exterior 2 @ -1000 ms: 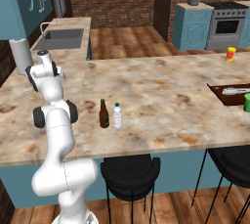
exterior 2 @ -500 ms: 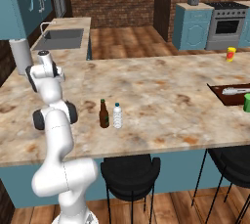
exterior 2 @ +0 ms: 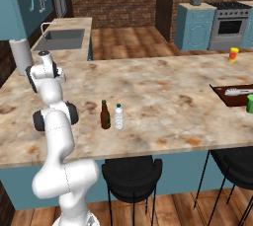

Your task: Place the drinks on the dining counter in a tight cluster.

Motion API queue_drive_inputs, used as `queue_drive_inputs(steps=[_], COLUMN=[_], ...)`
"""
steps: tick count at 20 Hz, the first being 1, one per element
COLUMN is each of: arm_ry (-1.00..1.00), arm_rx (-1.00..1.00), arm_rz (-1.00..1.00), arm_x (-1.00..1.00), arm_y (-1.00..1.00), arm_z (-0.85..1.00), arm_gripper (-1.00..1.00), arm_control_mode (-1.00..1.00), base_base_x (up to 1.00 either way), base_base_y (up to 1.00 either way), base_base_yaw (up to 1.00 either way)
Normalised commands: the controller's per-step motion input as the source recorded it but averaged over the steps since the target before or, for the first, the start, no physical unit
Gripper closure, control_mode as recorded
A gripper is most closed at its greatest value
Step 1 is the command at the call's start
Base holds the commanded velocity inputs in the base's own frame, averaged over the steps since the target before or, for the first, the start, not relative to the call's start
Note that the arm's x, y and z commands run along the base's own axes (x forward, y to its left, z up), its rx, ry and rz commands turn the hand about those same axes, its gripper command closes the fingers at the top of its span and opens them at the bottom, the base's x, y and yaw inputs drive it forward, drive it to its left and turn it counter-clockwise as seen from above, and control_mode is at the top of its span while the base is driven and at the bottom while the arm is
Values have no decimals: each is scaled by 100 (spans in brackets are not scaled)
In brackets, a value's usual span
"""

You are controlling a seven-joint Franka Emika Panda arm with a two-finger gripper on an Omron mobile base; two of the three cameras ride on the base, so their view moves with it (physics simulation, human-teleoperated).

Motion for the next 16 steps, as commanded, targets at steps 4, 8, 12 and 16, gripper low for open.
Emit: queue_drive_inputs(steps=[4, 8, 12, 16], arm_ry=[-1, -1, 0, 0], arm_rx=[1, 1, 0, 0], arm_rz=[0, 0, 0, 0], arm_x=[-17, -16, -1, -20], arm_y=[-17, -39, -61, -79], arm_z=[7, 47, 54, 24], arm_gripper=[100, 100, 100, 100], arm_control_mode=[-100, -100, -100, -100], base_base_x=[0, 0, 0, 0], base_base_y=[0, 0, 0, 0], base_base_yaw=[0, 0, 0, 0])
